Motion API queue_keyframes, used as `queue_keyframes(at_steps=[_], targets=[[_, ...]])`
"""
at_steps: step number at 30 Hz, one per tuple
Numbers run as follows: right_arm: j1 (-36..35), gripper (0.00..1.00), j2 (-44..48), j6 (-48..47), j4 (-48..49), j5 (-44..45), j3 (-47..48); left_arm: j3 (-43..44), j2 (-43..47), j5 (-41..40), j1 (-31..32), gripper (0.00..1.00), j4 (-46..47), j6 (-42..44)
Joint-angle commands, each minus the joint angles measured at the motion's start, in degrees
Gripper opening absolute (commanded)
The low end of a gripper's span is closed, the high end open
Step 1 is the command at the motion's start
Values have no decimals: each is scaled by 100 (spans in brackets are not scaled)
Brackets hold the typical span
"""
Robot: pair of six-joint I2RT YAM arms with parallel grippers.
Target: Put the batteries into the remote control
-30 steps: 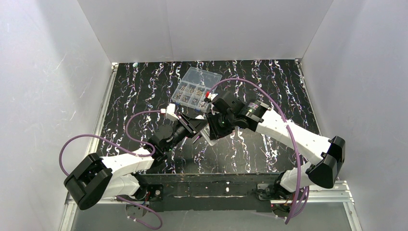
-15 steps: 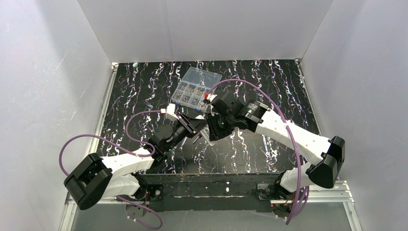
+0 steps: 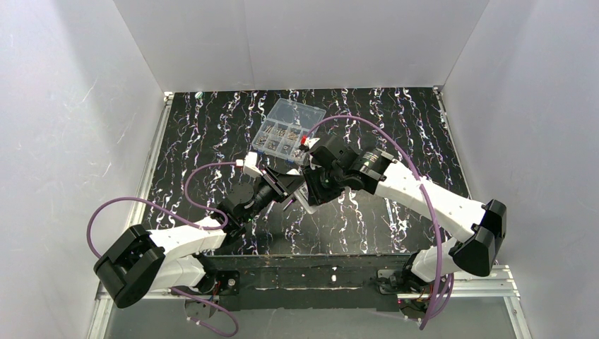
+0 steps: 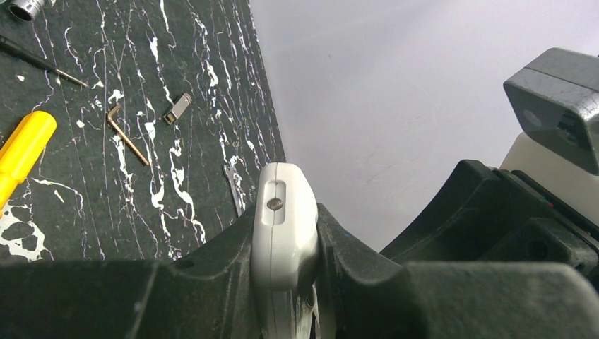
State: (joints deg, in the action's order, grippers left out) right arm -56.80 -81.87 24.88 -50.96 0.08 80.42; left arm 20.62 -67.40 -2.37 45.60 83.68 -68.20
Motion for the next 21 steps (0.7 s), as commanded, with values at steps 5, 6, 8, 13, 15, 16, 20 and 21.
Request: queue_keyframes(at_steps=[5,6,8,13,15,16,20,21], targets=[[-16,23,-115,-96,14,83,214,134,192,-23,23,0,456,-15],[-16,23,-130,-101,14,55,224,135,195,-12,24,0,456,-22],[-16,23,-141,-117,17,37,249,135,191,-9,26,0,455,-18],[-16,23,-157,-136,33,-112,235,139,177,-9,27,0,456,-26],[-21,23,-149,-133,38,-89,221,149,178,-9,24,0,453,-28],[-16,23,-145,-140,34,-88,222,149,180,-9,24,0,456,-26],[-23,23,-121,-136,67,-89,219,161,159,-9,21,0,451,-48],[-23,23,-122,-146,68,-87,227,155,162,-2,22,0,456,-47]])
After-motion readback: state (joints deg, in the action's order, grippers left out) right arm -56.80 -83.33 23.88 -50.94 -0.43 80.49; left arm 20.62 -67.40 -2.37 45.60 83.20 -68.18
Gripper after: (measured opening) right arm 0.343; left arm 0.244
